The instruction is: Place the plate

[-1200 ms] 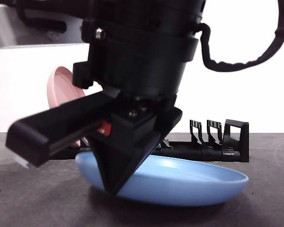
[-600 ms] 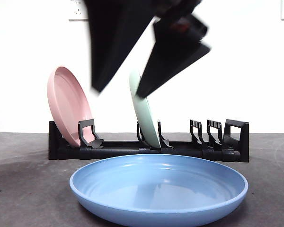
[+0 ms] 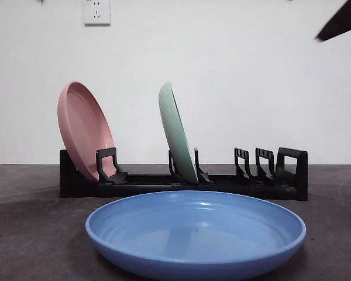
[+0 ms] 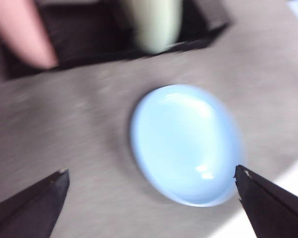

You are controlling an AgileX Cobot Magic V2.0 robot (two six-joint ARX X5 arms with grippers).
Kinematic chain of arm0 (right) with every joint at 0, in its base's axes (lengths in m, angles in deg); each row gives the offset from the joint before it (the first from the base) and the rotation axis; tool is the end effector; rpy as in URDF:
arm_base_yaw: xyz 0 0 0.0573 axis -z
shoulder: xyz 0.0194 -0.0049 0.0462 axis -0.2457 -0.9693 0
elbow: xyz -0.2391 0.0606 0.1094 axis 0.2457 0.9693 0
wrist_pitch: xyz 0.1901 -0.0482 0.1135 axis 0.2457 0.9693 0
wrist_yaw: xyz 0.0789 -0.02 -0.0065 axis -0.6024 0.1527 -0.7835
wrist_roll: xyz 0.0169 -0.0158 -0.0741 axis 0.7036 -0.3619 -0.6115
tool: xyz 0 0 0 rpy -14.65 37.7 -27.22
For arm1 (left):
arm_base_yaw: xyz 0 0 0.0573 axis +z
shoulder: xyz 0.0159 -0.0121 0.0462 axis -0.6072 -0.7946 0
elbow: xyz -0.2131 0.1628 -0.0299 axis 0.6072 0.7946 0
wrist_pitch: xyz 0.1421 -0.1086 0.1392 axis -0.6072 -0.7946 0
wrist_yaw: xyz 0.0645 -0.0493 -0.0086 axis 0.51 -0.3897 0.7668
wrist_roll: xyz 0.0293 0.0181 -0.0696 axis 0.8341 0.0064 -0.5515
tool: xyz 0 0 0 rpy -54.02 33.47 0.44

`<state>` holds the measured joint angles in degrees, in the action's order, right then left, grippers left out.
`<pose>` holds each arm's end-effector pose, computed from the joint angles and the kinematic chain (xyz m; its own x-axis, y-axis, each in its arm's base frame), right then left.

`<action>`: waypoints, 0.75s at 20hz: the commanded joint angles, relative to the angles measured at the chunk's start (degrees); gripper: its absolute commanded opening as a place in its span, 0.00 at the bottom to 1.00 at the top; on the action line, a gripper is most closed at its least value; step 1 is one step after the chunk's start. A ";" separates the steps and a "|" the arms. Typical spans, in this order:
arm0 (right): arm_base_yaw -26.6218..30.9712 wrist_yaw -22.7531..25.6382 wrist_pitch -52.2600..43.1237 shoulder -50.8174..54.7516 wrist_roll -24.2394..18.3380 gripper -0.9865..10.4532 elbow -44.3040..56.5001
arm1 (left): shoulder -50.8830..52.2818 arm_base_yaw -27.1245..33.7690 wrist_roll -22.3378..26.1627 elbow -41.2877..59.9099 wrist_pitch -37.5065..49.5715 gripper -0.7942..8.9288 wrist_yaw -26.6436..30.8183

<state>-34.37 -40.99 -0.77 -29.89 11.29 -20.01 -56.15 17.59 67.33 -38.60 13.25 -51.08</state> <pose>0.1351 0.0838 0.3096 0.3688 0.6797 -0.6340 -0.5616 0.7064 0.4308 0.1329 -0.0711 0.2999 0.5147 -0.5542 -0.6541 0.4310 0.8268 -0.3614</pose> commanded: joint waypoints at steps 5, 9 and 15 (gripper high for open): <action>10.08 -10.27 0.07 6.56 -3.39 0.37 3.17 | -17.66 -3.43 1.22 -14.23 -5.92 0.63 15.91; 11.80 -11.28 -1.36 9.05 -2.91 0.37 6.97 | -29.86 -7.21 2.80 -26.47 -7.04 0.63 29.07; 11.69 -12.85 -2.60 9.05 -1.20 0.37 7.96 | -43.52 -9.64 5.03 -38.45 -3.63 0.63 49.79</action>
<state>-22.48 -53.49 -2.72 -20.49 9.47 -11.68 -98.66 8.33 71.29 -75.56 9.28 -1.97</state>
